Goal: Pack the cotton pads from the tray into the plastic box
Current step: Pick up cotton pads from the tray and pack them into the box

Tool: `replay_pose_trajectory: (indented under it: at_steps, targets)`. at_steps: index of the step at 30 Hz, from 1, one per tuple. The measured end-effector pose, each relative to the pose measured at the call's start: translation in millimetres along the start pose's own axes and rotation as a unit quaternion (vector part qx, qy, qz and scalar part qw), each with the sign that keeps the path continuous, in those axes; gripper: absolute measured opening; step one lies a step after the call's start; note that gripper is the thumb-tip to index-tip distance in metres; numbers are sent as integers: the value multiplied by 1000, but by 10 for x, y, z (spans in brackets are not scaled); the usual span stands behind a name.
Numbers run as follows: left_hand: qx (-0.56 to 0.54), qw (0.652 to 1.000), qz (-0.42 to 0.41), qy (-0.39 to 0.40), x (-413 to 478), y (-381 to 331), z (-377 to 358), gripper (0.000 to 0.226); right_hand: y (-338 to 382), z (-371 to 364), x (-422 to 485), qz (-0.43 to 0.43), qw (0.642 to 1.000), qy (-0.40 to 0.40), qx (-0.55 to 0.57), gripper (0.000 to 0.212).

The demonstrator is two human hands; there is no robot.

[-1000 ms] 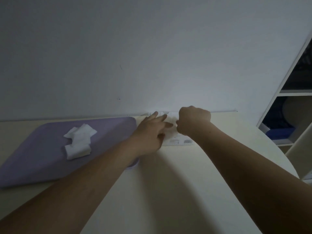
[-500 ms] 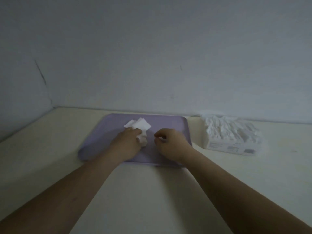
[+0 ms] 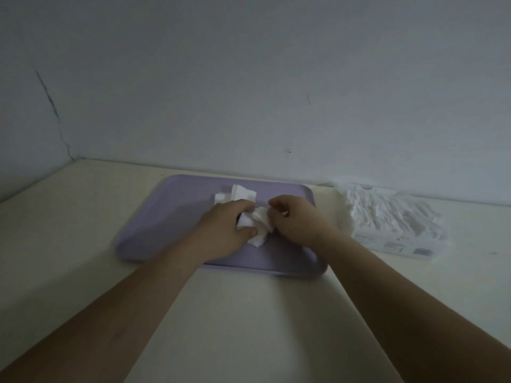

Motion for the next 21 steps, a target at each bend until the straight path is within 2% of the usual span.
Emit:
replay_pose_trajectory:
  at_steps: [4,5,7,10,13,15,17,21]
  targets:
    - [-64,998,16,21,19,-33,-66,61,9,7,31,-23,999,29,36,41]
    - [-77,997,17,27,29,-35,-73,53,2,0,28,-21,998,46,49,34]
    - [-75,996,19,41,44,-47,-54,33,-55,17,7,-20,996,66,65,7]
    - [-69,995,40,51,81,-15,-11,29,-153,60,-58,-12,992,36,121,14]
    - [-137,989,48,-20,108,27,88,14,-187,89,-152,4,969,-24,247,12]
    - [-251,964,49,-79,91,59,150,16,-182,46,-189,16,944,-22,330,12]
    - [-346,933,41,-96,70,56,142,18,-187,10,-210,25,929,-1,368,16]
    - [-384,916,45,-104,63,65,89,27,-179,-34,-220,29,924,26,380,18]
Point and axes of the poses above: each hand's wrist, its own x-axis towards the middle knuckle, its own z-axis out of the back of the hand, y = z × x, the point moved 7 cm from there along x, towards the middle knuckle, and after that the axes turned 2 degrees about -z, right-handed, at the moved point
